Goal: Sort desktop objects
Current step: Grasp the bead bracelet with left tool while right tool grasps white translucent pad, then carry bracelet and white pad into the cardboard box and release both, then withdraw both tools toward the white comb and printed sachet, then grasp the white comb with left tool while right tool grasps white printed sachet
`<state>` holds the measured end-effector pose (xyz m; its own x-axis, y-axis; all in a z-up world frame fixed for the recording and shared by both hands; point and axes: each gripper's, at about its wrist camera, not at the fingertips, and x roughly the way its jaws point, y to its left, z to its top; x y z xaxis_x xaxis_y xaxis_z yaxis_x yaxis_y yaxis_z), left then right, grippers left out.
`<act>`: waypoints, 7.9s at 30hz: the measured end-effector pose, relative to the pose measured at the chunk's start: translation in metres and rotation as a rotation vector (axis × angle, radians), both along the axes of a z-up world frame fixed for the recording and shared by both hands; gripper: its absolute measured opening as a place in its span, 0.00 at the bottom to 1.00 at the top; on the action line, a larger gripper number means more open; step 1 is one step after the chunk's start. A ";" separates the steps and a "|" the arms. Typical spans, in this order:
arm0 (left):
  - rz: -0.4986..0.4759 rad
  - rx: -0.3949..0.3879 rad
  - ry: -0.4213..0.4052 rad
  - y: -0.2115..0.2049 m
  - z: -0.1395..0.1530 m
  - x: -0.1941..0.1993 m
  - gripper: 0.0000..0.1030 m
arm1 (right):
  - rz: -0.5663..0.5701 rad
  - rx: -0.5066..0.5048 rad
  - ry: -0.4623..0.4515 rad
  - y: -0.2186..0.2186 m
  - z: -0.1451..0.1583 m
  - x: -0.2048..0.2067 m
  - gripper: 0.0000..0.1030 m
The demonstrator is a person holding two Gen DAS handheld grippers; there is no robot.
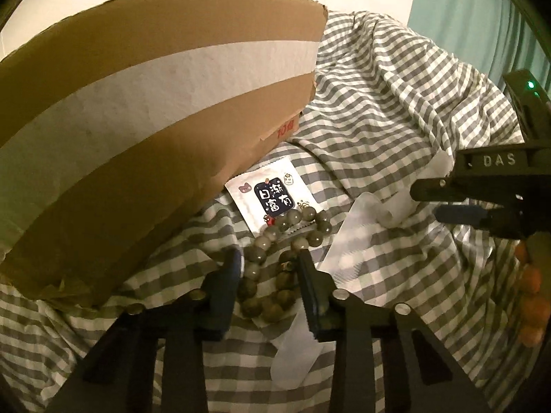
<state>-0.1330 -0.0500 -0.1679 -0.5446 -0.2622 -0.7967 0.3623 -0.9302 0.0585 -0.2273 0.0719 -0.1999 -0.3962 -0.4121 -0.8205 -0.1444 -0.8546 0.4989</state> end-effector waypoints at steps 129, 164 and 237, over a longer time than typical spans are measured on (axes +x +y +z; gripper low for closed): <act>-0.094 -0.026 0.377 -0.038 0.233 0.037 0.11 | 0.307 0.176 0.500 -0.096 0.218 0.058 0.14; -0.076 -0.043 0.180 0.006 0.139 0.045 0.83 | 0.106 0.257 0.290 -0.020 0.138 0.043 0.44; 0.011 0.117 -0.002 0.003 0.030 0.072 0.25 | 0.299 0.203 0.212 -0.076 0.036 0.025 0.44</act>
<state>-0.0614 -0.0475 -0.1375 -0.5407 -0.1738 -0.8231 0.3729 -0.9266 -0.0493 -0.2024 -0.0042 -0.1635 -0.4528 -0.3729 -0.8099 0.2126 -0.9273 0.3081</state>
